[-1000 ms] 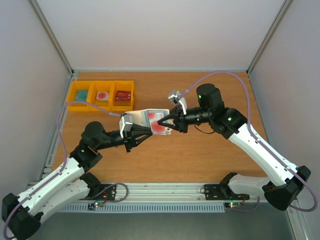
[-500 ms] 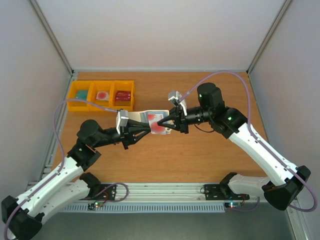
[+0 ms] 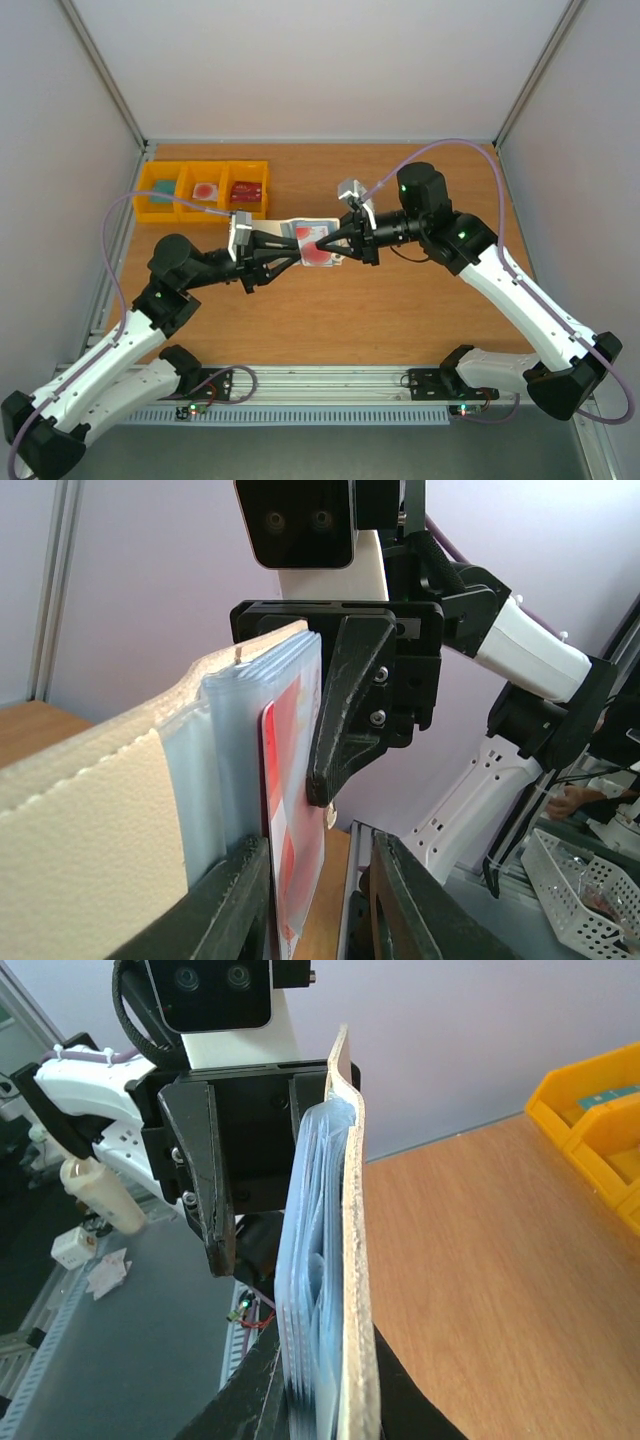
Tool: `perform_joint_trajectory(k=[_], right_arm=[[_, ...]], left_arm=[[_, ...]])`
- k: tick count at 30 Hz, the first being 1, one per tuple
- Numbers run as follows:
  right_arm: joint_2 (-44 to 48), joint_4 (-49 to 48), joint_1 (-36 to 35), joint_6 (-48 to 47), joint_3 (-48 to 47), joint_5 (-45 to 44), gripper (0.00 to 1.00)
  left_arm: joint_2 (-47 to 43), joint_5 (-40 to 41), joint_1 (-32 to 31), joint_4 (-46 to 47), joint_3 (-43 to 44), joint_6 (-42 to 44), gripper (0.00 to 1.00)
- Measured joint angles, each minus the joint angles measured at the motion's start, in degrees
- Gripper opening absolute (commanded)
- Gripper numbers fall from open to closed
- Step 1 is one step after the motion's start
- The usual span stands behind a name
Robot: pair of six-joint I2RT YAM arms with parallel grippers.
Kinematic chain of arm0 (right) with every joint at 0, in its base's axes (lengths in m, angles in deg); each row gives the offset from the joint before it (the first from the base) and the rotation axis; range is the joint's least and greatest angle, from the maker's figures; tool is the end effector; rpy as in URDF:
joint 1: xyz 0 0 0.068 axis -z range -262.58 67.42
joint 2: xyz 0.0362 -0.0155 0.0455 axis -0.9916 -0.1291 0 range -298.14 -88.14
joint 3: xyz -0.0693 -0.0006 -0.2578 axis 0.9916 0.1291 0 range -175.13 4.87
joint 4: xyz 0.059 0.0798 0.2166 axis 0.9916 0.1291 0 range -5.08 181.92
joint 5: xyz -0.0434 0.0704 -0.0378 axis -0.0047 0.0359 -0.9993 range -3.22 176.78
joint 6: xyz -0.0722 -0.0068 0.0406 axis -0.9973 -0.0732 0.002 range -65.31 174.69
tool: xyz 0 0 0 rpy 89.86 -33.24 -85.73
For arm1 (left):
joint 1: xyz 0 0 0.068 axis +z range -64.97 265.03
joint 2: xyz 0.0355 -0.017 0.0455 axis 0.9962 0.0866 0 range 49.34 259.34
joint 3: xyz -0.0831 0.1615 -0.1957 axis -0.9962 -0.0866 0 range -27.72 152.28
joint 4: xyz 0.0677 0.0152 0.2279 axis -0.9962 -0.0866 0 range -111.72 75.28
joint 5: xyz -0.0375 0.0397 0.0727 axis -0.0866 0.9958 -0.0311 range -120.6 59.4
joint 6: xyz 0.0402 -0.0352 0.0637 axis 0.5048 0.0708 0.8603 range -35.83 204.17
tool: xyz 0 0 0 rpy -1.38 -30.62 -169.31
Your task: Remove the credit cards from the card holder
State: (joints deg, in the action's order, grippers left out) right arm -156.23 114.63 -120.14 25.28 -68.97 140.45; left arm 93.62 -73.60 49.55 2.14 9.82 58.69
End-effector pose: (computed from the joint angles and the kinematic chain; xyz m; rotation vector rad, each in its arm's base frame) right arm 0.1575 0.1948 0.3871 -1.5223 1.2030 1.0154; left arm 0.1227 -0.1483 0.3498 0.8045 1.3825 -1.3682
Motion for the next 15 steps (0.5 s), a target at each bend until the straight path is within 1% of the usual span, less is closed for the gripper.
perform_joint_trajectory(k=[2, 8, 12, 15], right_arm=[[0.02, 0.33, 0.26, -0.04, -0.02, 0.00, 0.02], [0.09, 1.38, 0.87, -0.07, -0.94, 0.09, 0.03], [0.87, 1.68, 0.94, -0.31, -1.03, 0.35, 0.03], [1.07, 1.36, 1.68, -0.28, -1.03, 1.88, 0.03]], left_arm=[[0.46, 0.17, -0.44, 0.13, 0.11, 0.37, 0.29], [1.77, 1.03, -1.20, 0.66, 1.01, 2.43, 0.22], [1.79, 0.59, -1.66, 0.70, 1.55, 4.15, 0.23], [1.77, -0.50, -1.62, 0.20, 2.43, 4.92, 0.28]])
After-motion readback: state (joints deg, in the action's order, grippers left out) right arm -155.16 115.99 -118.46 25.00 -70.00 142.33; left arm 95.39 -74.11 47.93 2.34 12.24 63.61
